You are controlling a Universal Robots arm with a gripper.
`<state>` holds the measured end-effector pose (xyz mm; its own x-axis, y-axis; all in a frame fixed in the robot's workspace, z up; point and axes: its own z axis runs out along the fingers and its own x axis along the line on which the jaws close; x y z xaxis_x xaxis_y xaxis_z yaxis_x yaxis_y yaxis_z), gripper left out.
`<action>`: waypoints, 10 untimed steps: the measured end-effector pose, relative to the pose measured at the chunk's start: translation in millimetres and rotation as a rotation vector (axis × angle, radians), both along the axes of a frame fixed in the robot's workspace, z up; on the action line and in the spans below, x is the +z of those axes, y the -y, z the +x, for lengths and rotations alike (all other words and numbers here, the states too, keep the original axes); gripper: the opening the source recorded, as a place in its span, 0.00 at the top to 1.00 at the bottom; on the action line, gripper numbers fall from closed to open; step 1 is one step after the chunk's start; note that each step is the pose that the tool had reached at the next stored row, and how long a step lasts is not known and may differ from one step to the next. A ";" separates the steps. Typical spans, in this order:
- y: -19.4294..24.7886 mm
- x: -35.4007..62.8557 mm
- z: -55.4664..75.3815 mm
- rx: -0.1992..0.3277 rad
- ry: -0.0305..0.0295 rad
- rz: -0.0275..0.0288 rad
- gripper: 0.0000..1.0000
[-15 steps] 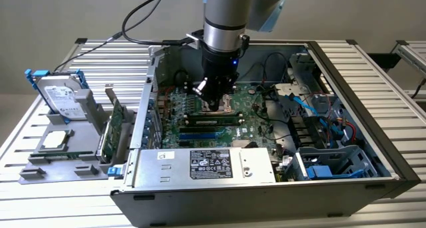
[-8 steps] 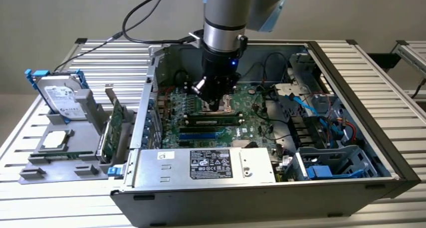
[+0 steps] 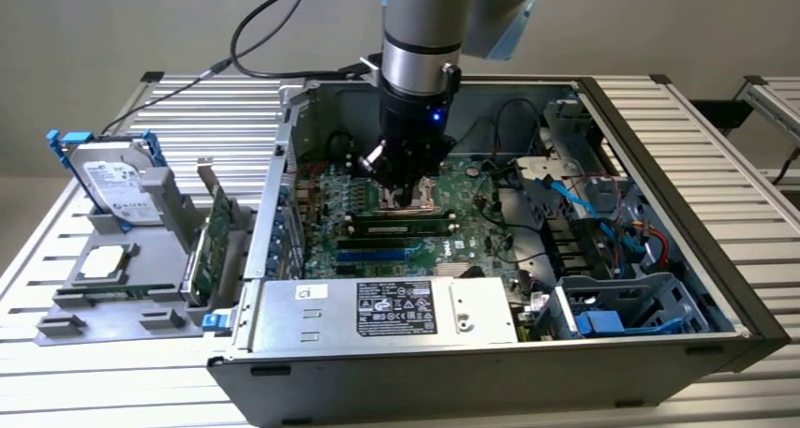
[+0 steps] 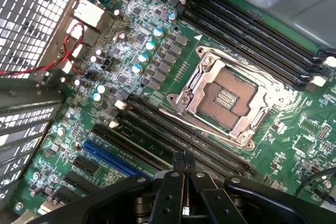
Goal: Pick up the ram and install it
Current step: 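Press down the ram until it locks into place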
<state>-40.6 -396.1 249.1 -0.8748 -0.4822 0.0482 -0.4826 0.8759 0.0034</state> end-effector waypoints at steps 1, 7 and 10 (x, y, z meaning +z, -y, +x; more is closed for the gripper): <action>0.0 1.0 0.0 -0.012 0.0010 0.0001 0.89; 0.0 6.4 -0.1 -0.083 0.0032 -0.0007 0.89; 0.0 7.8 0.0 -0.112 0.0033 -0.0027 0.89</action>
<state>-40.7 -396.1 256.9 -0.9232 -0.3815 0.0463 -0.3819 0.9242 -0.0004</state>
